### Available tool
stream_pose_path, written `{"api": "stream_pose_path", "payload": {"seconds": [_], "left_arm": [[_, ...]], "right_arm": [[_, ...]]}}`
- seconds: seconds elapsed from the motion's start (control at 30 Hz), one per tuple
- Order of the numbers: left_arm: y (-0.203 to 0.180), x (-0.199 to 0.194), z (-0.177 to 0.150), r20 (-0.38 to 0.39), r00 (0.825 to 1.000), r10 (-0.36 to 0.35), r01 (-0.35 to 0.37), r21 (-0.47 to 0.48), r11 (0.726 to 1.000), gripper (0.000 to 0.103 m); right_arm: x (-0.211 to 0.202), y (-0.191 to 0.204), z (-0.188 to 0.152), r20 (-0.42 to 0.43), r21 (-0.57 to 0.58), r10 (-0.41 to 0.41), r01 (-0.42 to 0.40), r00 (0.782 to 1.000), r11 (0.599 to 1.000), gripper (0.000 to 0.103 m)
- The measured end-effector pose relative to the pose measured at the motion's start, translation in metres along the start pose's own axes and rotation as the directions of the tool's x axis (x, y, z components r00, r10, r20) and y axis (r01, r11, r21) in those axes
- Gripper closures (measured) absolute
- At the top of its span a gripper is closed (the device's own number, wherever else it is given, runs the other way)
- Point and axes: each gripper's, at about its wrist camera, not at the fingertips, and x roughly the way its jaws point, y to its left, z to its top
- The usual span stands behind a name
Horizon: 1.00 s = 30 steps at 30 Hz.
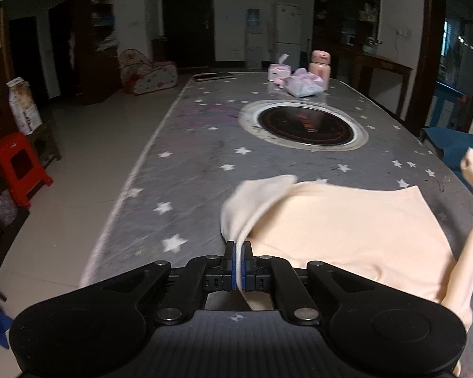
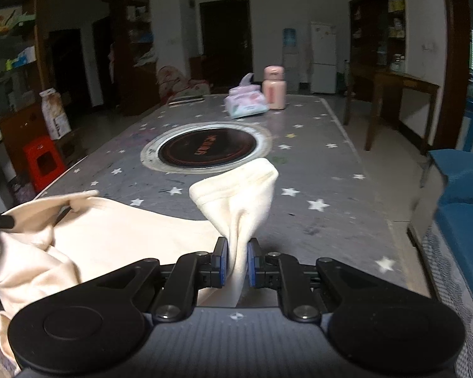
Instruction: Fold clothes
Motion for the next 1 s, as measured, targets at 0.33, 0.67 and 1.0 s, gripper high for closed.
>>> {"api": "stream_pose_path", "payload": {"seconds": [0.33,0.67,1.0], "left_arm": [[0.037,-0.007,-0.043,-0.124,0.990,0.067,-0.073,-0.041,0.996,0.100],[0.036,-0.008,-0.044,-0.157,0.981,0.116,-0.112,0.034,0.993,0.070],[0.024,-0.005,-0.016,-0.099,0.994,0.056,-0.051,0.058,0.997,0.068]], "right_arm": [[-0.026,-0.037,-0.038,-0.056,0.115,-0.091,0.096,0.994,0.989,0.091],[-0.037,-0.064,-0.062,-0.142,0.145,-0.185,0.205,0.972,0.968,0.075],[-0.027,-0.053,-0.039,-0.113,0.101,-0.106,0.118,0.988,0.988,0.075]]}}
